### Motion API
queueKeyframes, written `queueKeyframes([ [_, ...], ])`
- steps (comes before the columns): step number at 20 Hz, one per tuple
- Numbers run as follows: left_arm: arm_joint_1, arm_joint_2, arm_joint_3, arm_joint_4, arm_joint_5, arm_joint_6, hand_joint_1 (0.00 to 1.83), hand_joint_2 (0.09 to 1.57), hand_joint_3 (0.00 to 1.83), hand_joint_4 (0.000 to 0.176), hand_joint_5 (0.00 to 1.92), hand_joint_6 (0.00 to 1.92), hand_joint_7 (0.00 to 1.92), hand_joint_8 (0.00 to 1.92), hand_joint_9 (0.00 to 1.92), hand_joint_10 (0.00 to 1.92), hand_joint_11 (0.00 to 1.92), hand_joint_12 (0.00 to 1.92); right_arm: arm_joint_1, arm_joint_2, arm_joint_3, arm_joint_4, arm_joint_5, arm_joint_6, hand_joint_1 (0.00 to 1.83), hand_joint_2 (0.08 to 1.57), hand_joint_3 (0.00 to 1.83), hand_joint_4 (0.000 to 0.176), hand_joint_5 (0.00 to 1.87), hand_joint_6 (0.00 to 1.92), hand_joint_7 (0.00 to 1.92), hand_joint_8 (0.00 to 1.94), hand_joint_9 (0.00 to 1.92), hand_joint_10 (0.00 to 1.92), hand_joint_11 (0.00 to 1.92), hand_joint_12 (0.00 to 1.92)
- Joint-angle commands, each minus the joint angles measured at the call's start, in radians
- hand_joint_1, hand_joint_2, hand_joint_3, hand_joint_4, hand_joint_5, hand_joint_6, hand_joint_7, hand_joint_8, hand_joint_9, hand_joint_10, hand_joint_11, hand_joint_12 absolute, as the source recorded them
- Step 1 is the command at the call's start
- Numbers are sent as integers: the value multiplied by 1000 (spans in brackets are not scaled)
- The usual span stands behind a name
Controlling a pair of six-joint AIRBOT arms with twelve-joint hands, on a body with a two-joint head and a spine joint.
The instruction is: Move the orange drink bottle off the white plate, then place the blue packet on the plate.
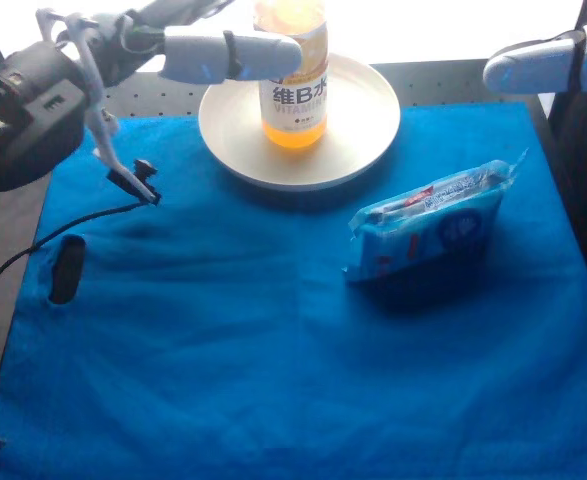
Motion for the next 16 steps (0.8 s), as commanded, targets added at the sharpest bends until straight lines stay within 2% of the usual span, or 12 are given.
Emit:
queueKeyframes([
  [1, -11, -7, 11, -25, -112, -17, 585, 637, 0, 93, 0, 0, 166, 4, 143, 7, 0, 186, 23, -4, 2, 53, 105, 9, 663, 855, 1, 60, 210, 2, 539, 6, 600, 6, 439, 436],
  [2, -11, -12, 14, -22, -110, -21, 563, 613, 0, 89, 0, 0, 176, 6, 154, 9, 0, 192, 26, -5, 2, 50, 105, 9, 665, 860, 3, 60, 209, 2, 540, 6, 598, 4, 440, 435],
  [3, -12, -16, 16, -20, -109, -24, 555, 611, 0, 113, 0, 0, 184, 8, 161, 11, 0, 192, 27, -5, 2, 48, 105, 9, 655, 859, 2, 56, 215, 4, 547, 8, 603, 6, 446, 436],
  [4, -14, -23, 19, -19, -108, -28, 554, 607, 0, 121, 0, 0, 193, 7, 170, 9, 0, 169, 28, -6, 2, 48, 105, 9, 658, 860, 3, 58, 218, 4, 546, 7, 598, 4, 442, 433],
  [6, -18, -32, 23, -12, -108, -35, 529, 605, 0, 122, 0, 0, 190, 2, 173, 5, 0, 143, 28, -6, 2, 48, 105, 9, 671, 850, 0, 64, 223, 6, 540, 3, 579, 0, 429, 427],
  [8, -19, -40, 27, -6, -108, -46, 535, 616, 3, 110, 0, 0, 192, 3, 178, 6, 8, 142, 29, -9, 2, 48, 105, 9, 675, 855, 0, 43, 224, 5, 544, 4, 593, 6, 440, 430],
  [10, -20, -53, 37, -3, -114, -65, 546, 635, 8, 94, 0, 0, 215, 10, 220, 19, 36, 155, 29, -11, 2, 48, 105, 9, 666, 859, 2, 45, 230, 6, 558, 9, 608, 11, 445, 429],
  [12, -24, -61, 43, 3, -120, -75, 572, 639, 2, 100, 0, 0, 242, 6, 270, 14, 58, 164, 29, -11, 2, 48, 105, 9, 661, 853, 0, 39, 230, 5, 568, 11, 614, 12, 439, 425],
  [13, -26, -63, 43, 6, -121, -77, 573, 647, 4, 86, 0, 0, 264, 11, 298, 19, 81, 174, 29, -11, 2, 48, 105, 9, 672, 859, 1, 33, 237, 7, 572, 11, 621, 14, 447, 427],
  [15, -30, -66, 43, 8, -122, -77, 621, 678, 4, 52, 44, 3, 322, 8, 362, 15, 118, 200, 29, -11, 2, 48, 105, 9, 679, 858, 0, 38, 248, 10, 573, 10, 614, 9, 455, 429],
  [16, -32, -68, 43, 8, -124, -78, 624, 687, 5, 50, 73, 10, 342, 10, 382, 16, 135, 211, 29, -12, 2, 48, 105, 9, 675, 854, 0, 36, 253, 11, 572, 8, 614, 9, 460, 432],
])
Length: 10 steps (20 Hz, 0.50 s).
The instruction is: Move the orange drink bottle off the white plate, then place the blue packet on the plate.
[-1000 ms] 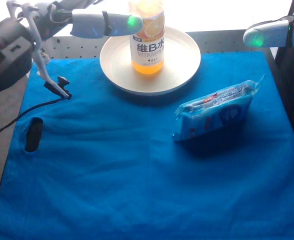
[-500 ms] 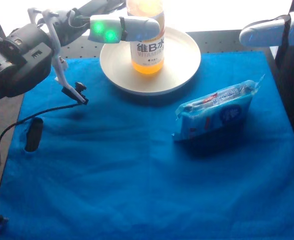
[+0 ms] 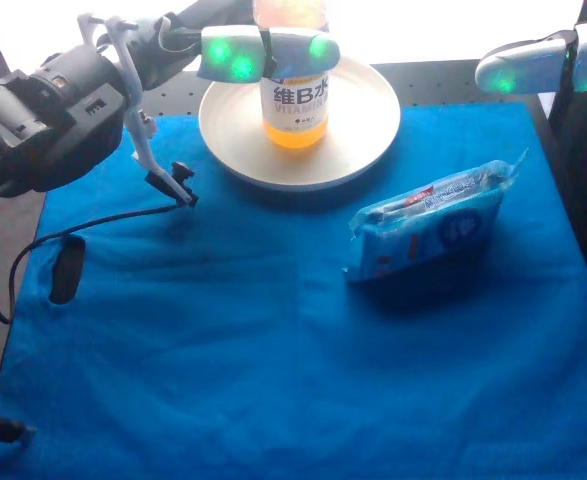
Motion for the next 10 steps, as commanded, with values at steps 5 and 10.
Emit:
queueKeyframes([
  [5, -19, -23, 9, -25, -123, -22, 929, 906, 2, 0, 413, 6, 593, 6, 611, 11, 371, 317, 19, -8, 2, 56, 102, 9, 652, 868, 3, 45, 257, 5, 592, 10, 628, 11, 473, 449],
  [10, -19, -36, 20, -20, -124, -35, 1054, 938, 3, 0, 543, 6, 698, 5, 765, 11, 484, 412, 24, -9, 2, 56, 104, 9, 695, 879, 4, 33, 264, 4, 597, 7, 616, 3, 468, 455],
])
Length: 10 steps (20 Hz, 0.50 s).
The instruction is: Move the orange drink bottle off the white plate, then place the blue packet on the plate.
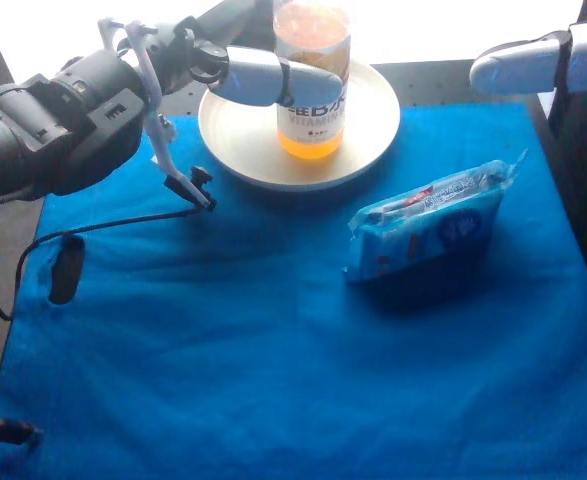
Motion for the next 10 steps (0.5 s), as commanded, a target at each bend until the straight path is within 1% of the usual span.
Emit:
queueKeyframes([
  [1, -16, -5, 9, -29, -117, -18, 1099, 962, 0, 0, 605, 3, 760, 2, 818, 6, 536, 490, 19, -3, 2, 56, 104, 9, 685, 882, 5, 28, 259, 2, 594, 4, 613, 2, 467, 458],
  [2, -16, -4, 10, -29, -119, -26, 1157, 997, 0, 0, 718, 12, 834, 3, 894, 8, 622, 591, 19, -3, 1, 56, 105, 9, 676, 878, 2, 27, 261, 2, 601, 7, 619, 4, 475, 465],
  [3, -16, -4, 12, -29, -120, -31, 1187, 1022, 0, 0, 787, 11, 900, 4, 965, 10, 695, 677, 19, -3, 1, 56, 105, 9, 667, 884, 4, 29, 261, 2, 598, 4, 618, 3, 475, 470],
  [4, -16, -4, 17, -30, -124, -39, 1222, 1086, 1, 0, 879, 868, 1072, 613, 1090, 29, 808, 763, 19, -3, 1, 56, 105, 9, 657, 891, 6, 33, 260, 1, 598, 4, 615, 1, 470, 471],
  [5, -16, -4, 20, -30, -126, -44, 1261, 1116, 0, 0, 946, 894, 1021, 1027, 1035, 644, 784, 1157, 19, -3, 1, 56, 105, 9, 655, 886, 2, 39, 258, 0, 588, 1, 604, 0, 460, 474],
  [6, -16, -4, 23, -30, -131, -46, 1261, 1116, 0, 0, 946, 894, 1021, 1027, 1035, 644, 784, 1157, 19, -4, 1, 56, 105, 9, 655, 886, 2, 39, 258, 0, 588, 1, 604, 0, 460, 474],
  [7, -16, -4, 25, -26, -135, -53, 1262, 1101, 0, 0, 991, 778, 1043, 1064, 1094, 664, 807, 1365, 19, -4, 1, 56, 105, 9, 655, 891, 4, 37, 253, 0, 585, 0, 600, 0, 454, 473],
  [8, -16, -3, 26, -25, -146, -59, 1271, 1102, 1, 0, 999, 725, 1037, 1116, 1094, 844, 856, 1546, 19, -4, 1, 56, 105, 9, 662, 894, 5, 41, 252, 0, 581, 0, 593, 0, 445, 472],
  [9, -16, -2, 27, -25, -151, -63, 1350, 1090, 1, 0, 952, 878, 1014, 920, 1070, 1017, 823, 1275, 19, -4, 1, 57, 106, 9, 670, 896, 5, 38, 244, 0, 578, 0, 571, 0, 418, 464],
  [10, -16, 1, 27, -25, -160, -66, 1368, 1083, 0, 0, 939, 939, 1042, 806, 1079, 1024, 853, 1104, 19, -4, 1, 58, 106, 9, 674, 897, 4, 36, 247, 2, 580, 1, 568, 0, 417, 467],
])
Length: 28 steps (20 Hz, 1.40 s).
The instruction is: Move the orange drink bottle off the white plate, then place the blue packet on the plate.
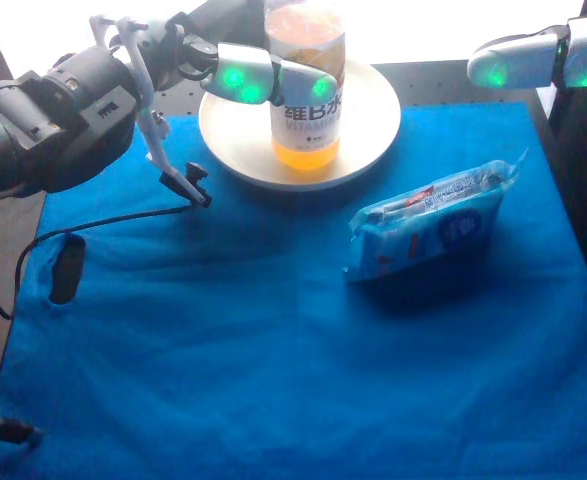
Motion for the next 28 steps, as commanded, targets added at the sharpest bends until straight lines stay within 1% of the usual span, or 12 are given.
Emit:
queueKeyframes([
  [1, -17, 5, 8, -44, -153, -33, 1372, 1078, 1, 0, 941, 979, 1053, 766, 1079, 1001, 857, 990, 14, 0, 1, 58, 107, 9, 687, 899, 4, 27, 249, 3, 584, 3, 576, 4, 426, 475],
  [4, -14, 25, 2, -44, -200, -69, 1370, 1083, 0, 0, 956, 989, 1058, 752, 1023, 1062, 789, 950, 14, 0, 0, 58, 108, 9, 662, 901, 3, 34, 258, 5, 586, 2, 593, 9, 443, 491],
  [6, -13, 60, -24, -48, -241, -83, 1250, 1104, 1, 0, 954, 884, 1048, 1014, 1096, 584, 850, 1186, 14, 0, -1, 58, 108, 9, 664, 908, 4, 50, 266, 5, 608, 8, 606, 10, 447, 499],
  [8, -13, 93, -52, -47, -269, -86, 1379, 1075, 0, 0, 921, 874, 1067, 794, 1120, 1010, 947, 1129, 14, 0, -2, 58, 108, 9, 660, 898, 0, 49, 253, 0, 597, 2, 591, 3, 432, 495],
  [10, -8, 131, -86, -34, -303, -104, 1249, 1114, 0, 0, 898, 970, 1065, 981, 1122, 447, 907, 1045, 14, 0, -5, 58, 108, 9, 661, 889, 0, 48, 248, 0, 595, 1, 588, 1, 426, 494],
  [12, 3, 172, -118, -7, -335, -131, 1248, 1101, 3, 0, 944, 896, 1077, 974, 1210, 232, 975, 802, 14, 0, -9, 58, 108, 9, 661, 884, 0, 44, 248, 1, 592, 3, 590, 3, 425, 495],
  [13, 16, 203, -145, 7, -358, -137, 1362, 1060, 13, 0, 994, 740, 1077, 857, 1151, 822, 996, 712, 14, 0, -9, 58, 108, 9, 671, 886, 0, 37, 250, 2, 594, 3, 594, 4, 421, 497],
  [14, 28, 225, -164, 7, -372, -139, 1379, 1087, 0, 0, 963, 803, 988, 957, 1075, 1001, 983, 666, 14, 0, -9, 58, 108, 9, 681, 881, 0, 38, 263, 6, 610, 8, 614, 11, 437, 509],
  [17, 73, 292, -213, 38, -419, -174, 1353, 1159, 2, 0, 746, 1161, 825, 1200, 993, 1169, 937, 704, 14, 0, -11, 62, 108, 9, 693, 872, 0, 29, 279, 9, 626, 10, 649, 20, 468, 533],
  [22, 113, 394, -305, 85, -452, -173, 1368, 1145, 0, 0, 857, 945, 844, 1191, 945, 1240, 948, 846, 14, 5, -11, 64, 108, 9, 687, 871, 0, 28, 263, 4, 639, 3, 661, 0, 444, 613],
  [24, 136, 414, -325, 88, -459, -172, 1239, 1147, 3, 0, 916, 896, 928, 1255, 1022, 667, 918, 864, 14, 8, -11, 65, 108, 9, 673, 880, 3, 31, 259, 1, 634, 1, 645, 0, 438, 617],
  [28, 161, 419, -328, 99, -440, -164, 1228, 1147, 0, 0, 869, 1014, 978, 1142, 1185, 488, 946, 967, 14, 10, -11, 67, 108, 9, 678, 904, 0, 34, 255, 0, 645, 1, 645, 0, 419, 662],
])
